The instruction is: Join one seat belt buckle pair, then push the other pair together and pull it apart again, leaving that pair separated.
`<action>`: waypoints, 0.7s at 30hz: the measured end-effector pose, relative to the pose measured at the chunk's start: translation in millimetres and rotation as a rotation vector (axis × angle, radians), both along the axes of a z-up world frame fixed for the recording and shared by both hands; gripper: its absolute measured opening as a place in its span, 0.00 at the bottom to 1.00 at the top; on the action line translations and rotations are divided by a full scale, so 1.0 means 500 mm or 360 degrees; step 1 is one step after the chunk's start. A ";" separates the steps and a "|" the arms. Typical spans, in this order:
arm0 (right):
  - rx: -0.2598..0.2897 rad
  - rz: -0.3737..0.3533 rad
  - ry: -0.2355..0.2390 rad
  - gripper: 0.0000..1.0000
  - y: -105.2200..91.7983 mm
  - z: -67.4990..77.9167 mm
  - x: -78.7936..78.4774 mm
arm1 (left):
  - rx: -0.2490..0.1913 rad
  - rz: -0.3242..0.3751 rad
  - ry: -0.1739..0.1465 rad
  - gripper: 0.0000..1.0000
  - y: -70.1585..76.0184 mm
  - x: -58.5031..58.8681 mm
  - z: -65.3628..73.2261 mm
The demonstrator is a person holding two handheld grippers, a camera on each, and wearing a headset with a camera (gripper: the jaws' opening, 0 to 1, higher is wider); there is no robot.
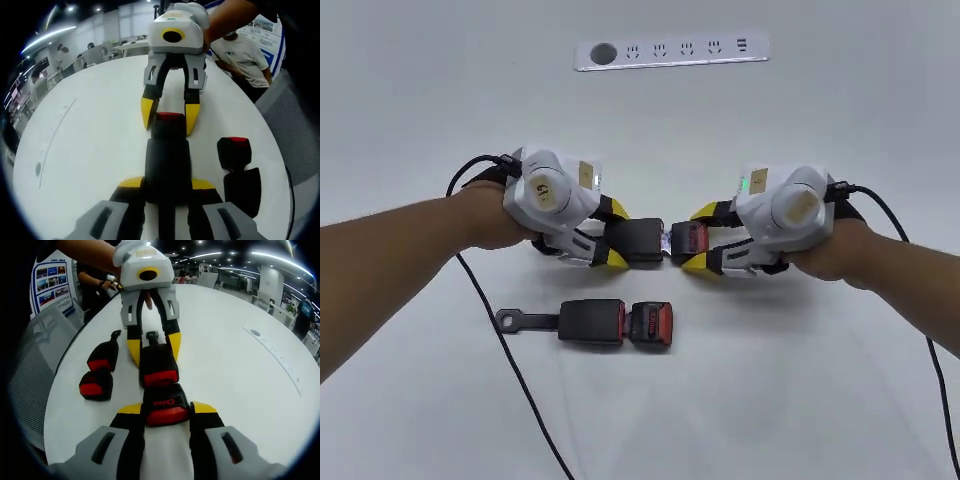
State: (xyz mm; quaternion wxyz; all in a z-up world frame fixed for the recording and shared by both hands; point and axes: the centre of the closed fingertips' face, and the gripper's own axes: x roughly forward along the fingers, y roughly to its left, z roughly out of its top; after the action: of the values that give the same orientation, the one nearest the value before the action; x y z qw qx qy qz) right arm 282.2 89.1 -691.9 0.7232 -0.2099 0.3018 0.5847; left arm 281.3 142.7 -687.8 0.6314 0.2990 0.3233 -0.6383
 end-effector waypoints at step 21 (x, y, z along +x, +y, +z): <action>-0.0081 -0.0008 0.0006 0.33 -0.002 0.004 0.002 | 0.0026 -0.0044 -0.0005 0.33 0.000 0.005 -0.002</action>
State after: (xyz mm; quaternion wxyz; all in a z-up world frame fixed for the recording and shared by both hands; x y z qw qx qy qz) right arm 283.3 88.2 -690.0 0.7185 -0.2264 0.3184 0.5754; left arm 283.8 142.7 -688.9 0.6206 0.3096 0.3233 -0.6439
